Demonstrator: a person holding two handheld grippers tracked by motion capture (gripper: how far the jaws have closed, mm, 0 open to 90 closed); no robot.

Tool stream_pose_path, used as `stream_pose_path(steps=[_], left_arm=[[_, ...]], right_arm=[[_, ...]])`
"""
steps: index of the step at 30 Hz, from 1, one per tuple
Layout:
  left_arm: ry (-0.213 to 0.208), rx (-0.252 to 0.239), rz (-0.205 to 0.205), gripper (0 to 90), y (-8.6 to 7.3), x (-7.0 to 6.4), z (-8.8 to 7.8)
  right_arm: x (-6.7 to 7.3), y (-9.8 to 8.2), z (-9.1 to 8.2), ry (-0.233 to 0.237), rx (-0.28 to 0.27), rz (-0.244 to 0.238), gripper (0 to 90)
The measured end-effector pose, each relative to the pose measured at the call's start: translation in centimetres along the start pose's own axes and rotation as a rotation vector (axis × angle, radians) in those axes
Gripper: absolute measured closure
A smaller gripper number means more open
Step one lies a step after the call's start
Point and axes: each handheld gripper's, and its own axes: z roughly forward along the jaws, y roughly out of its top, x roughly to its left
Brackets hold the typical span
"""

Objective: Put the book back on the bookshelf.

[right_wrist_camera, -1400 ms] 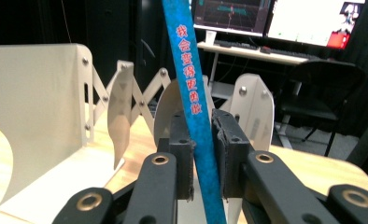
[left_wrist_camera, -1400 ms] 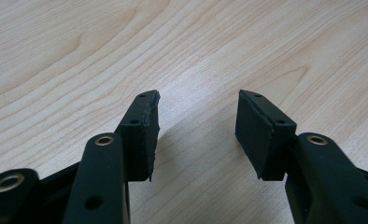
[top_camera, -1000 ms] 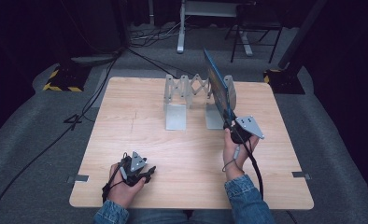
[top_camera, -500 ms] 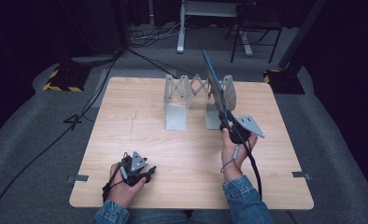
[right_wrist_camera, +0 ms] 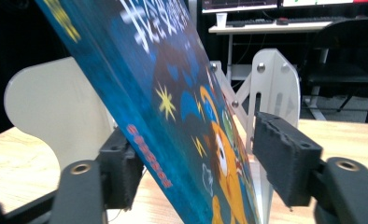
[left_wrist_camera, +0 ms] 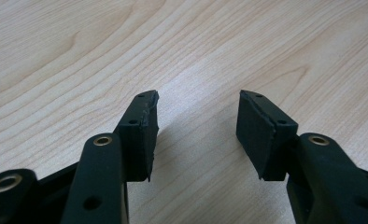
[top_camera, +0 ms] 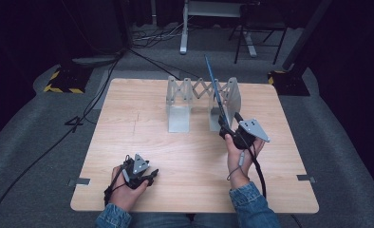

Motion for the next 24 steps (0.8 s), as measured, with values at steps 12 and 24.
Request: stream_pose_path(steps=[12,24], left_arm=[[-0.001,0.002,0.000,48.8,0.2,0.1,0.2],[0.052,0.010,-0.042,44.5,-0.5,2.3,-0.3]], right_arm=[[0.9,1.9,-3.5,0.093,-0.045,-0.115,30.3],[-5.3,3.9,-7.6,0.088,-0.020,-0.046,29.8]])
